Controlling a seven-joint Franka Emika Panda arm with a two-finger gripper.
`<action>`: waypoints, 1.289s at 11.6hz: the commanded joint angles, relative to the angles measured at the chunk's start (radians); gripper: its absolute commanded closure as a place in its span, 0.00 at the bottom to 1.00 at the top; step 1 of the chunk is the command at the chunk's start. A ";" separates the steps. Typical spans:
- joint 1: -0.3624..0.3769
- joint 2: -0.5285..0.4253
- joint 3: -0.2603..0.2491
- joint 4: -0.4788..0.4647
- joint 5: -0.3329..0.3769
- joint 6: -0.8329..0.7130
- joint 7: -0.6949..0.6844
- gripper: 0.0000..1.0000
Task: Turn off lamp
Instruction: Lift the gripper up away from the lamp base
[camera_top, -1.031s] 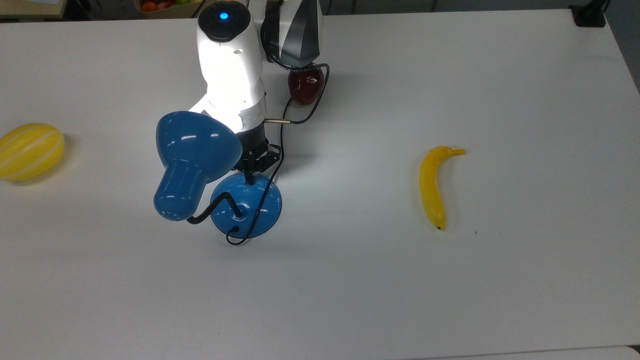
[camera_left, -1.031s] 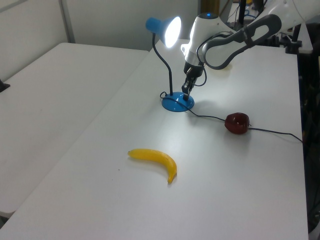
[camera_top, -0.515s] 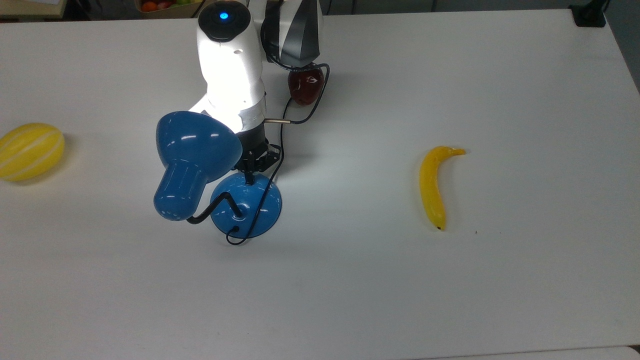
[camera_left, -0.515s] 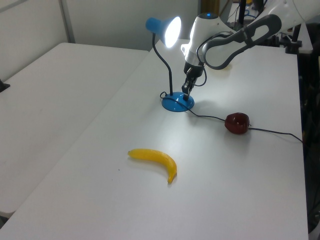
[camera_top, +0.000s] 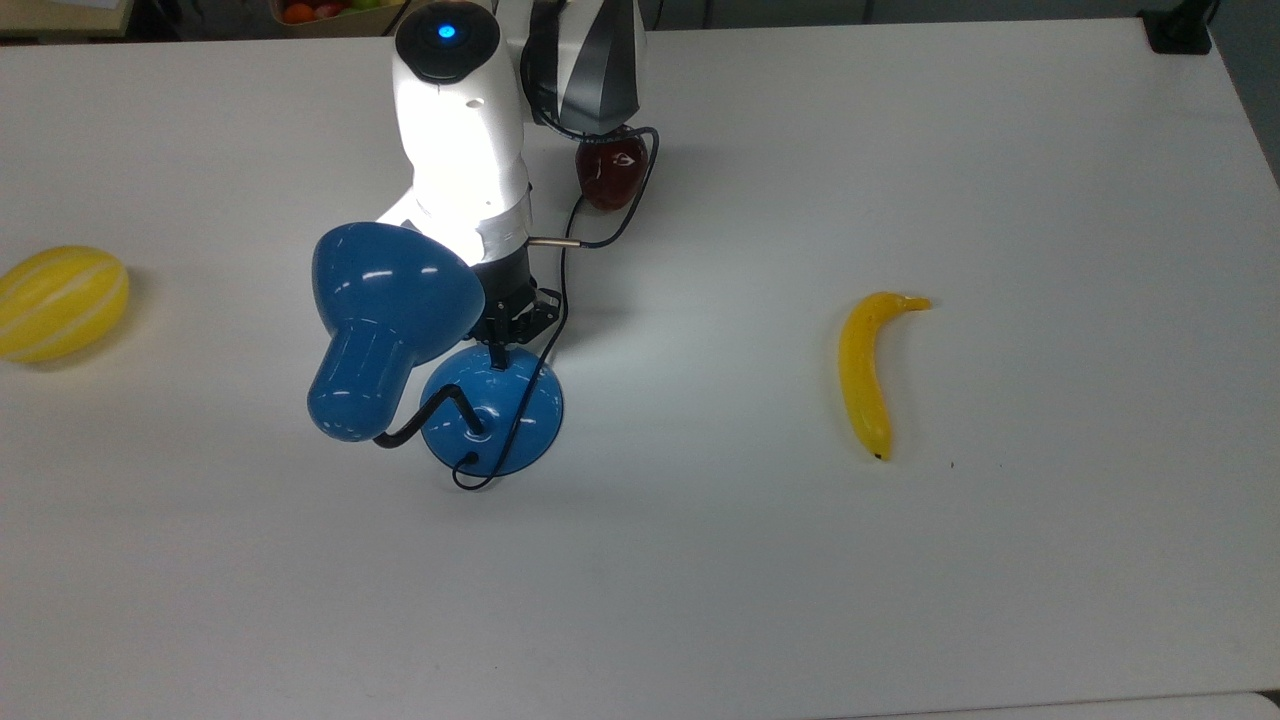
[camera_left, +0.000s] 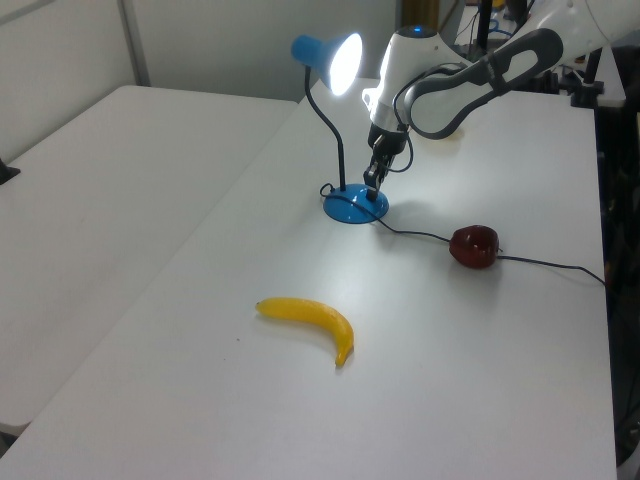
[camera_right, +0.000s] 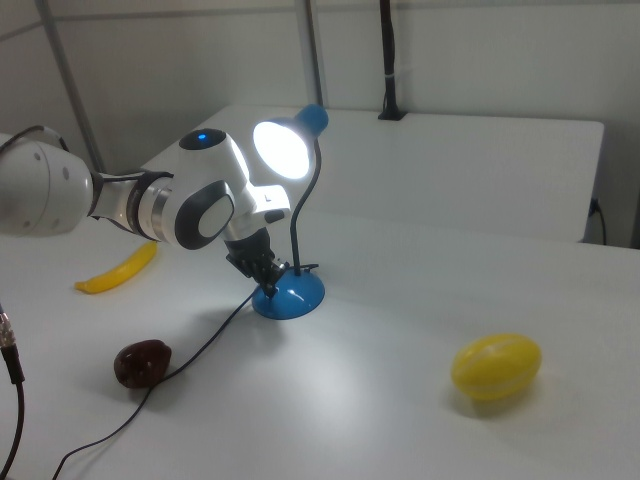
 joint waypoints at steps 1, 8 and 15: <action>-0.005 0.001 0.002 -0.055 0.025 0.006 0.009 1.00; -0.005 0.000 0.002 -0.073 0.025 0.006 0.008 1.00; -0.005 -0.002 0.002 -0.091 0.025 0.006 0.009 1.00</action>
